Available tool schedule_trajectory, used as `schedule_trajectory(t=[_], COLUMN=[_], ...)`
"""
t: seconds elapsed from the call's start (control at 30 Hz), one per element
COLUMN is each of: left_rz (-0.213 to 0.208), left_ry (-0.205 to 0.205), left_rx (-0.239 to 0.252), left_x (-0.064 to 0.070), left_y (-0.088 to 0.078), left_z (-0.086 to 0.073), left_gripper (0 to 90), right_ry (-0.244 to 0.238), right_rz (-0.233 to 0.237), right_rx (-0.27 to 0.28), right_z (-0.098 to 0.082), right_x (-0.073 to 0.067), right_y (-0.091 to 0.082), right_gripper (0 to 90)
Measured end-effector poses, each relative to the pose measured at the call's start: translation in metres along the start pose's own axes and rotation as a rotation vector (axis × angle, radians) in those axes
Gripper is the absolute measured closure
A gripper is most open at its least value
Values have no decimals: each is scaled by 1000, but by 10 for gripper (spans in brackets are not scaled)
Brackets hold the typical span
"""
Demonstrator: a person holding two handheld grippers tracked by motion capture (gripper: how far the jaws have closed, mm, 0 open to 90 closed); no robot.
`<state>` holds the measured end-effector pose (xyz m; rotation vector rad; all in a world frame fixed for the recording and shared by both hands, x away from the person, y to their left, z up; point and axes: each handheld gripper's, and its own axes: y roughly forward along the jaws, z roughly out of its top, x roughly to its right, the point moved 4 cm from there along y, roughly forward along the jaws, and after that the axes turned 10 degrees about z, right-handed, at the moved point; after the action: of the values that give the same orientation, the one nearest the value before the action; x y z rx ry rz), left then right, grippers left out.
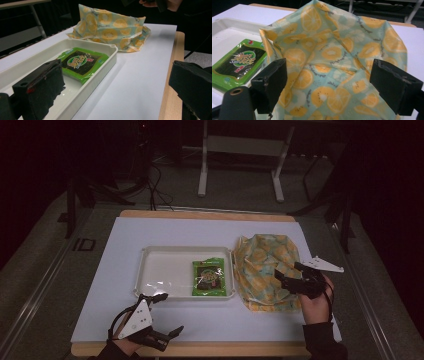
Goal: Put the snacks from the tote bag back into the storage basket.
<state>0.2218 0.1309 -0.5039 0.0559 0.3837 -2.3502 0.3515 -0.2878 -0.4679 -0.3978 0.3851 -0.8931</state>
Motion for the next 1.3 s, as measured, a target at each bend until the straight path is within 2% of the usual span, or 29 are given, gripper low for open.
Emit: schedule_trajectory(t=[0.2,0.63,0.87,1.13,1.3], left_rz=[-1,-5,-6,-7,-8], left_ry=[0,2,6,5,10], left_rx=[-1,0,-3,-2,0], left_x=[0,0,1,1,2], left_y=[0,0,0,0,0], left_z=[0,0,0,1,1], left_gripper=[4,4,4,4,4], right_ry=[0,2,3,2,-3], right_rz=[-29,-50,-51,-49,-45], right_rx=[18,54,67,94,90], right_z=[-9,-22,-29,-29,-30], right_x=[4,8,10,13,12], right_y=[-10,-24,-28,-32,-31], right_gripper=[142,140,139,139,140])
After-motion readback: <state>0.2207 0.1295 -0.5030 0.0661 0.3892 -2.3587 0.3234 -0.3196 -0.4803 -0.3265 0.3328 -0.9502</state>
